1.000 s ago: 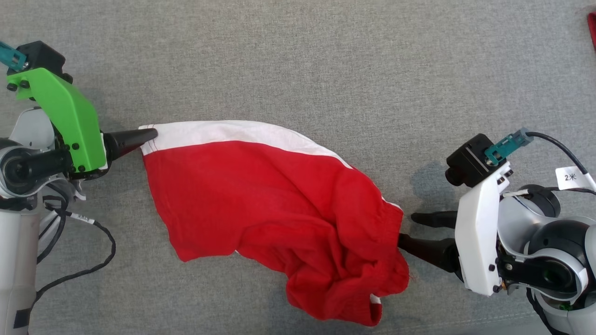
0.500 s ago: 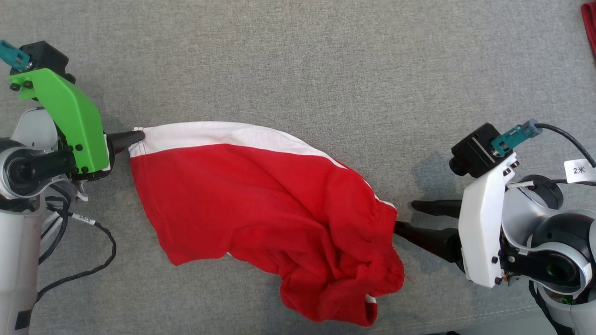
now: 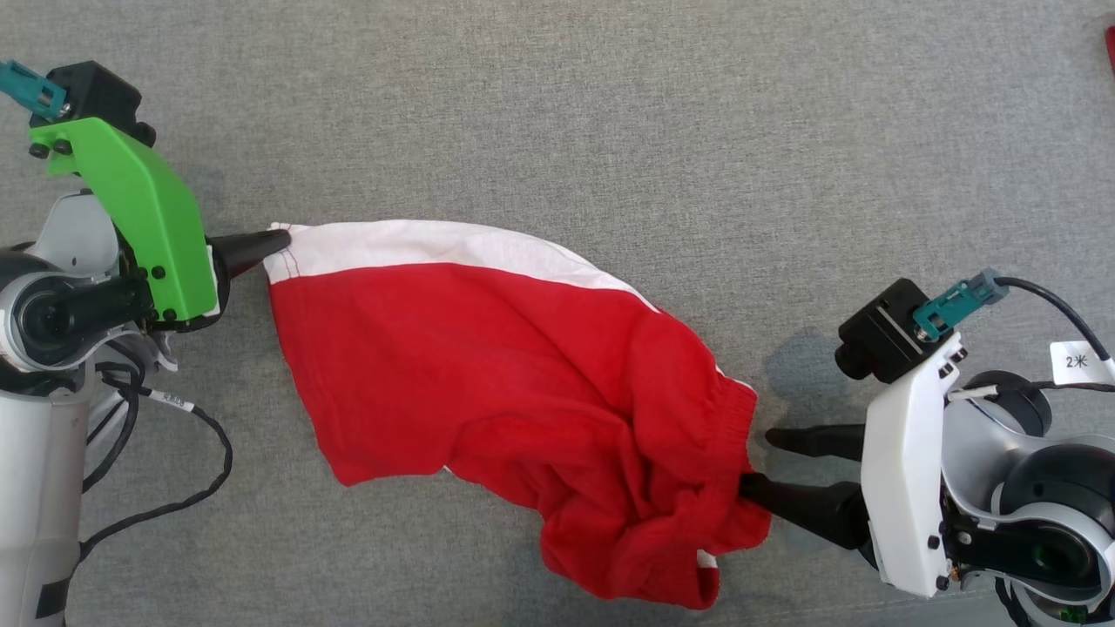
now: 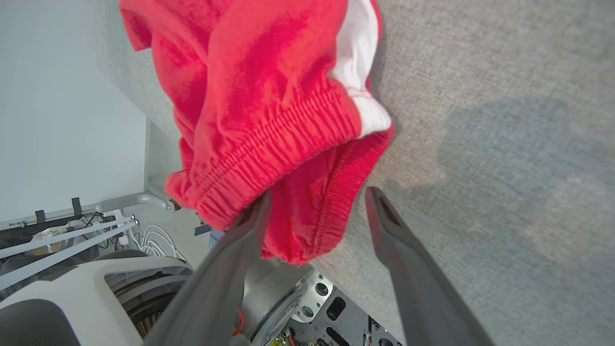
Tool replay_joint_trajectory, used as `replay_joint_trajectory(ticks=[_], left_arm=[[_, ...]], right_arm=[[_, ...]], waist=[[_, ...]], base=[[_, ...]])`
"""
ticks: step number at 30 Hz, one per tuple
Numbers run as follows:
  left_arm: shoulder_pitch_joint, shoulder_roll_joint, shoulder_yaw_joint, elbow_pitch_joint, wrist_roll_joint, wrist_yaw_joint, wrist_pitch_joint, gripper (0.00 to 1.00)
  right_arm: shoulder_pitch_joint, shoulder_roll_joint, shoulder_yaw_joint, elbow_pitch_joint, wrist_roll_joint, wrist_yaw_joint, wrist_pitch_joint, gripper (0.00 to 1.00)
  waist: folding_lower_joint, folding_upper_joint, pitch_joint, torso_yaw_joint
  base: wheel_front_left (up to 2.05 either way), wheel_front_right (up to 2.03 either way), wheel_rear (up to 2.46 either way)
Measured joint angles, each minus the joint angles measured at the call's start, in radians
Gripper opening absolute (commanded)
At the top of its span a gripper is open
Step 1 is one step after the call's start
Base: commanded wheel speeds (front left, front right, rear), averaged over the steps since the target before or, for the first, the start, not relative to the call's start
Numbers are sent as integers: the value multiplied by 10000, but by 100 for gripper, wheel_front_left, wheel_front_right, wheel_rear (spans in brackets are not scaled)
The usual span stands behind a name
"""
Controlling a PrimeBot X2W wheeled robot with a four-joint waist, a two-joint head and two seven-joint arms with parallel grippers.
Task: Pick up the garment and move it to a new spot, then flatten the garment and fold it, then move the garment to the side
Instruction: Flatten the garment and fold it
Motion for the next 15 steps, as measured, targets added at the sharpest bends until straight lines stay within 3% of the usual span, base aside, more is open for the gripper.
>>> replay_joint_trajectory(ticks=[11,12,13,14,15], left_arm=[[-12,-148,-115,-86,-48,-134,-174,0],[-31,-153,-128,-73,-46,-140,-176,0],[-58,-173,-144,-46,-46,-163,-182,0],[-98,-188,-159,-12,-44,-173,-192,0],[-131,-207,-169,10,-38,-205,-234,0]], right_arm=[[-384,-67,683,619,-662,0,-775,100],[-494,-65,805,805,-711,0,-872,93],[-578,-75,907,980,-729,0,-936,67],[-698,-136,1037,1072,-732,2,-1020,18],[-789,-192,1149,1202,-732,2,-1104,0]], waist=[[0,0,304,272],[0,0,342,307],[0,0,370,347],[0,0,393,386],[0,0,410,426]], base=[[0,0,0],[0,0,0],[0,0,0],[0,0,0],[0,0,0]])
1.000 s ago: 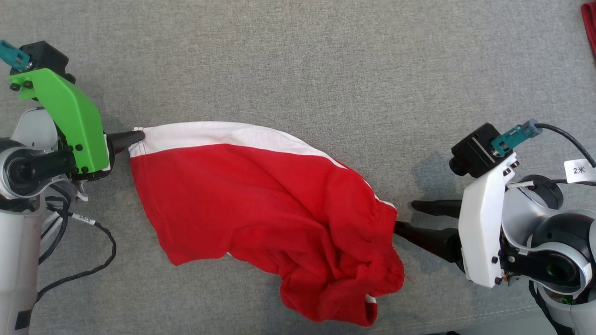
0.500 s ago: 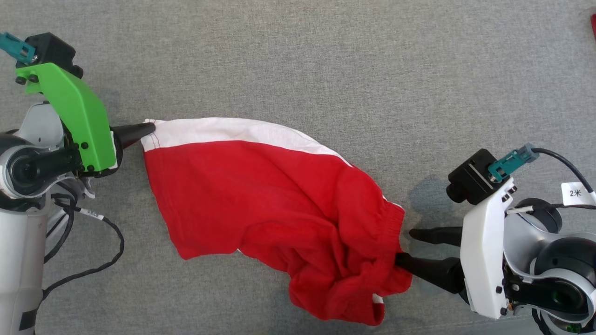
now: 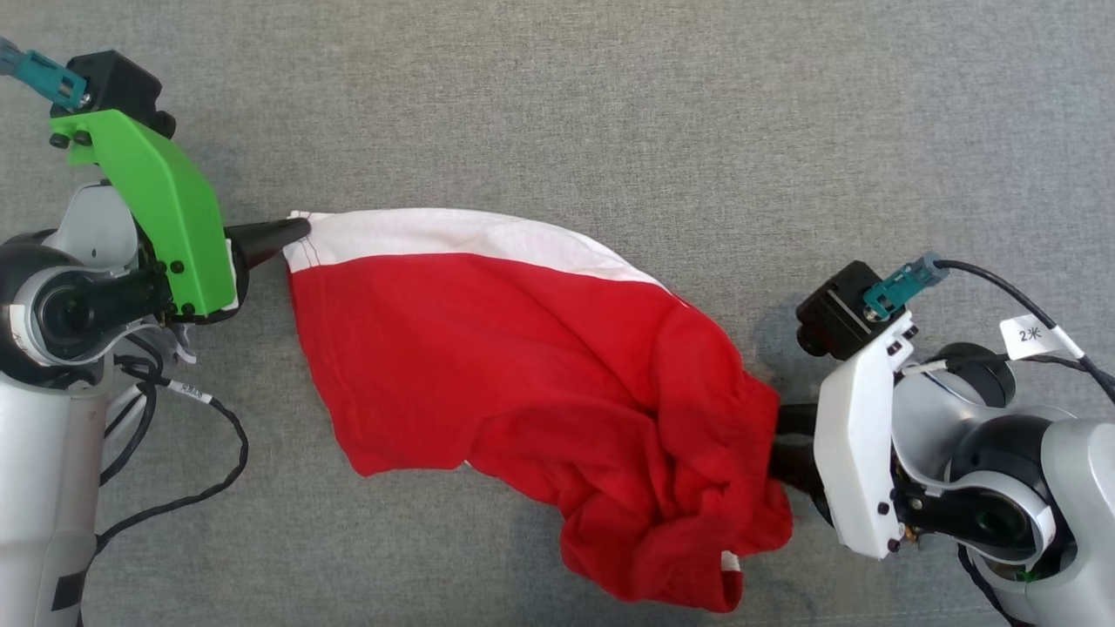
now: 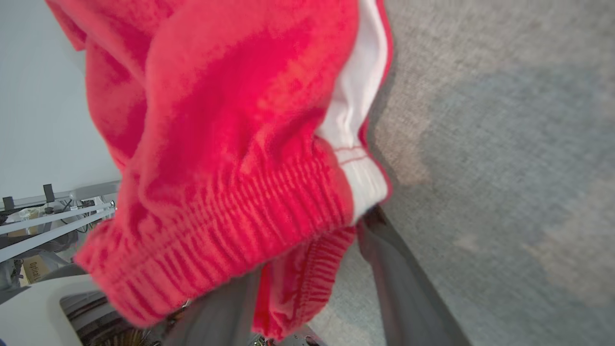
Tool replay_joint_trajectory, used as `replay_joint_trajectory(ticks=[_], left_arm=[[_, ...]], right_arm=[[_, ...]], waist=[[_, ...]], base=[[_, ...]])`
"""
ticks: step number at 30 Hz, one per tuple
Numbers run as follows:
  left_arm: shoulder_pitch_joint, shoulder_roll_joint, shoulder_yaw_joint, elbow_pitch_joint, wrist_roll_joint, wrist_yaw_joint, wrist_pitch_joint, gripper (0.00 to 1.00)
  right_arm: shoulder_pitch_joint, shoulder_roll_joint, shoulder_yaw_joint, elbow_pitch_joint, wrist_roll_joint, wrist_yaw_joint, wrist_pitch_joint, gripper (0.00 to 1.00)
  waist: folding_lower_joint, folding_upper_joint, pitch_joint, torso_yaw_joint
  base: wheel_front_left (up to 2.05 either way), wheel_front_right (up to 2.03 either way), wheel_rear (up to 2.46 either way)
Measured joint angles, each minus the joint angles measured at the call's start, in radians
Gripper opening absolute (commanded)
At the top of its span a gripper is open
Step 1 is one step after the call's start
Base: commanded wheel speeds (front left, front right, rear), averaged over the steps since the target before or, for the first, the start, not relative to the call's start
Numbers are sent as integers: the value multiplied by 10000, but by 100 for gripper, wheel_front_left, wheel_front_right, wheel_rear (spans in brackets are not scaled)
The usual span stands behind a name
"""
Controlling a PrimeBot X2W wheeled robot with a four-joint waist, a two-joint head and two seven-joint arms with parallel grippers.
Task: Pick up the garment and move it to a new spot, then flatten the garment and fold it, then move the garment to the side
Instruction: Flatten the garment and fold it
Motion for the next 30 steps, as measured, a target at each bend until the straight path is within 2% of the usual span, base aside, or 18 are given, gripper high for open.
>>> replay_joint_trajectory(ticks=[6,11,15,22,27,30], left_arm=[[-9,-44,40,153,33,-107,-263,0],[23,8,439,90,-142,-167,-623,0],[27,-15,721,-184,-378,-209,-903,0],[-74,-82,1114,-500,-412,-372,-1641,0],[58,-188,1427,-918,-353,-476,-2408,0],[1032,-326,1674,-1396,-416,-523,-2834,0]], right_arm=[[-322,-560,38,153,477,-2,-424,0],[-688,-988,-671,-387,711,-2,-1099,0],[-1031,-1655,-792,-915,489,-2,-1833,0],[-1482,-3135,-249,-1024,-639,8,-4412,0],[-1304,-3632,-142,-433,-1281,10,-6686,0],[-393,-3668,-324,194,-1547,15,-8063,0]], waist=[[0,0,-156,90],[0,0,-475,15],[0,0,-762,-75],[0,0,-1328,-193],[0,0,-1766,-231],[0,0,-2165,-266]], base=[[0,0,0],[0,0,0],[0,0,0],[0,0,0],[0,0,0],[0,0,0]])
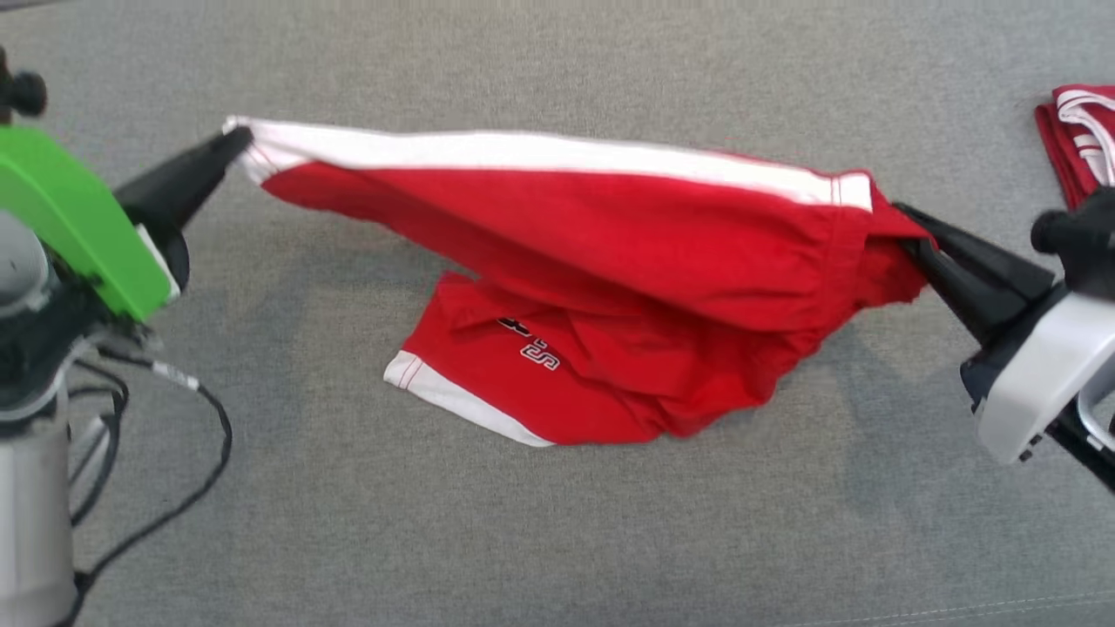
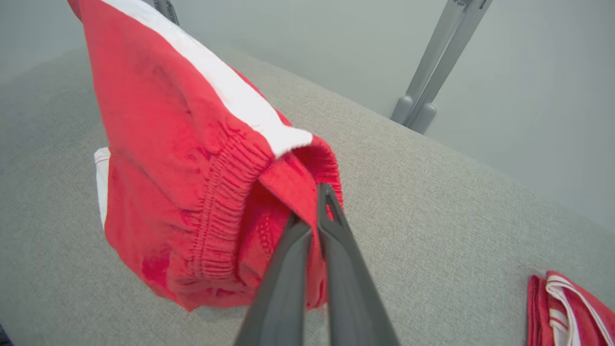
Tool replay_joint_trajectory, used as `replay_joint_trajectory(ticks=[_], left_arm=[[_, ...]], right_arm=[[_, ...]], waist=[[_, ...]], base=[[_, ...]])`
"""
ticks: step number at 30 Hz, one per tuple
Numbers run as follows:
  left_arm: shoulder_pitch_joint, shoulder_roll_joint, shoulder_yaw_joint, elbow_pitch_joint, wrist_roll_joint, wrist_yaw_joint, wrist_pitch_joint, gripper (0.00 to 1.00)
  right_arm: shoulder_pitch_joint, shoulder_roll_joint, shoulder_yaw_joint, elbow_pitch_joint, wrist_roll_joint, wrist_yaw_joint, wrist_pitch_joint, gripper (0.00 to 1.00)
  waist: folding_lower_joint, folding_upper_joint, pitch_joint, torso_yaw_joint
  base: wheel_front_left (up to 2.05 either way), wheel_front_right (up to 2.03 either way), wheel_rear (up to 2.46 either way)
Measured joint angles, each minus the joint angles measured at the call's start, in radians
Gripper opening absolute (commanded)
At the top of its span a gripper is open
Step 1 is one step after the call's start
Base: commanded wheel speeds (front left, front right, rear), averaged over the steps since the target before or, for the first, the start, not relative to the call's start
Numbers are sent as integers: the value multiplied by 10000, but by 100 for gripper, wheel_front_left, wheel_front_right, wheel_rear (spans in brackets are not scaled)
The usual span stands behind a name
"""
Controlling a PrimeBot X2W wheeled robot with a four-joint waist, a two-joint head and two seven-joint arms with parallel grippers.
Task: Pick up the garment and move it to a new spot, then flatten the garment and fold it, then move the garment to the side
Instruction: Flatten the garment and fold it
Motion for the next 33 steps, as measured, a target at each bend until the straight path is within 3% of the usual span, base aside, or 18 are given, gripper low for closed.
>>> replay_joint_trajectory(ticks=[5,10,12,17,18,19,20,21,29,31,33], left_arm=[[1869,-125,249,-1076,-73,-54,-422,0],[3978,-441,408,-2013,86,31,-1101,0],[4388,-522,360,-2057,211,31,-1296,0],[5679,-1342,-102,-1657,715,-25,-2280,0],[5782,-1463,-224,-1534,767,-65,-2449,0],[5827,-1601,-326,-1396,821,-100,-2596,0],[5846,-1707,-407,-1279,911,-128,-2750,0],[5871,-1743,-479,-1174,1024,-188,-2876,0],[6037,-1977,-416,-936,1026,-322,-3584,0],[6187,-1977,-328,-1068,1022,-332,-3710,0],[6363,-1942,-261,-1264,1083,-332,-3889,0]], right_arm=[[1383,194,-134,456,-157,2,-1212,0],[2314,-173,545,901,-1183,2,-2245,0],[2436,-253,775,1095,-1346,2,-2439,0],[2517,-336,1871,2650,-2199,0,-3221,0],[2471,-278,1956,2953,-2314,2,-3356,11],[2349,-265,2052,3200,-2380,0,-3377,44],[2228,-270,2161,3333,-2464,0,-3384,85],[2121,-219,2176,3423,-2479,0,-3438,100],[2204,-520,1482,2543,-2167,-4,-2638,100],[2695,-163,752,1864,-1413,-4,-2161,100],[3355,619,-96,1149,-173,-10,-1475,100]], waist=[[0,0,-525,-62],[0,0,-795,-200],[0,0,-787,-230],[0,0,-690,-179],[0,0,-665,-152],[0,0,-642,-117],[0,0,-624,-79],[0,0,-611,-39],[0,0,-706,42],[0,0,-724,-13],[0,0,-701,-82]], base=[[0,0,0],[0,0,0],[0,0,0],[0,0,0],[0,0,0],[0,0,0],[0,0,0],[0,0,0],[0,0,0],[0,0,0],[0,0,0]])
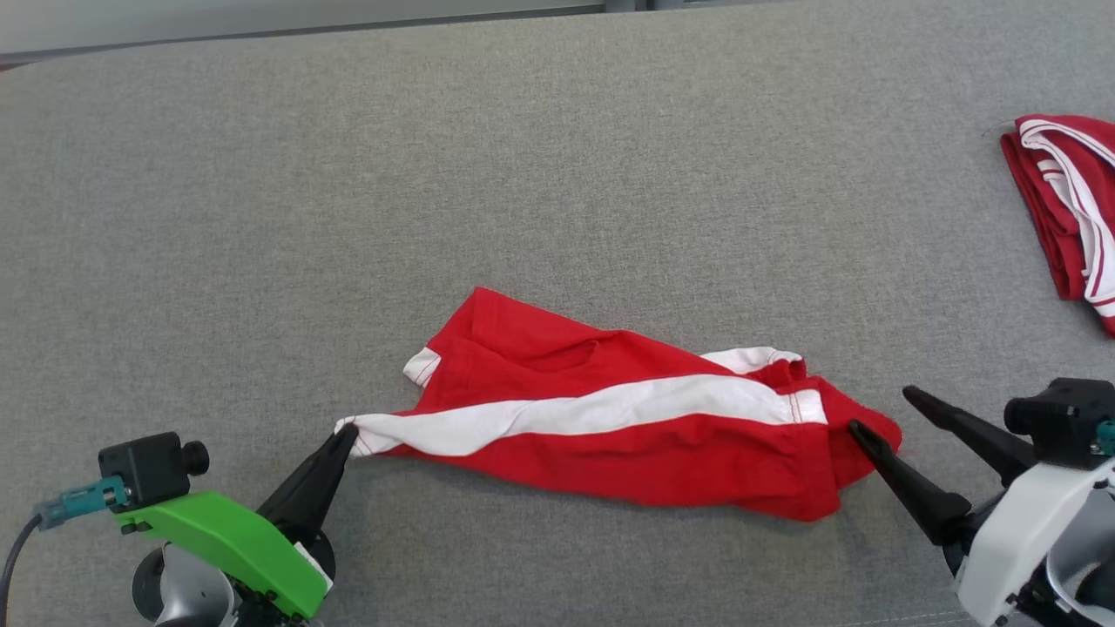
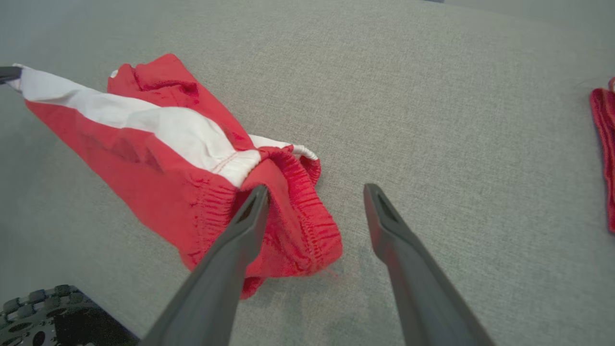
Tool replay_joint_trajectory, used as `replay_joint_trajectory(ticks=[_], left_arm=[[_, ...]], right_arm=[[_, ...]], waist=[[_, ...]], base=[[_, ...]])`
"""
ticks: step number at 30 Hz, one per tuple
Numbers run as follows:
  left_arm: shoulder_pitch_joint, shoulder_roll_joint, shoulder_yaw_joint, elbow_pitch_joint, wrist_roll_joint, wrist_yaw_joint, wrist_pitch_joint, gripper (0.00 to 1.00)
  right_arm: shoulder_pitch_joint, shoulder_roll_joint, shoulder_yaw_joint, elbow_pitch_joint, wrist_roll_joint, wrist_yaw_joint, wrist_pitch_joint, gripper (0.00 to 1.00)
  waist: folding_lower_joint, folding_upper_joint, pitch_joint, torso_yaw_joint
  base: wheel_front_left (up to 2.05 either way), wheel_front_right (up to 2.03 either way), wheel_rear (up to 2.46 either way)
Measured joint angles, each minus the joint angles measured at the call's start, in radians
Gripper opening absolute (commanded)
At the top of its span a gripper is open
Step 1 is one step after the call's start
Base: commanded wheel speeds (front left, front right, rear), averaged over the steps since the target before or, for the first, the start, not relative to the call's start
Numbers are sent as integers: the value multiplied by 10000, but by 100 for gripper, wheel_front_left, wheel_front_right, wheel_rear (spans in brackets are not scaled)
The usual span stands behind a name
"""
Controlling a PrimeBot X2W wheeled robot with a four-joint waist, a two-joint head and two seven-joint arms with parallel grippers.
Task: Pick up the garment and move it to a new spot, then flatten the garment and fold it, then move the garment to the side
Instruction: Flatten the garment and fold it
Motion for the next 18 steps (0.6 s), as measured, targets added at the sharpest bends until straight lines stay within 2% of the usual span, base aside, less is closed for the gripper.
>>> replay_joint_trajectory(ticks=[5,7,9,11,13,16,18], left_arm=[[268,0,-4,-451,173,15,-188,0],[357,-27,-59,-518,178,27,-188,0],[393,-48,-102,-566,196,58,-188,0],[393,-56,-151,-593,215,59,-186,0],[368,-58,-188,-594,221,59,-174,0],[351,-46,-201,-545,224,63,-169,0],[305,-46,-244,-518,226,67,-155,0]], right_arm=[[1413,1584,-1538,-1718,2025,-8,1919,100],[1700,2071,-1762,-2125,2499,-6,2685,100],[1889,2683,-2180,-2272,2832,-10,3208,93],[1978,3091,-2431,-2368,2897,-8,3768,89],[2027,3415,-2663,-2414,2863,-8,4238,90],[1886,3726,-2865,-2410,2638,-8,4746,89],[1609,3868,-2938,-2326,2429,-8,5005,84]], waist=[[0,0,199,-70],[0,0,292,-91],[0,0,376,-100],[0,0,448,-82],[0,0,497,-40],[0,0,543,15],[0,0,560,52]], base=[[0,0,0],[0,0,0],[0,0,0],[0,0,0],[0,0,0],[0,0,0],[0,0,0]])
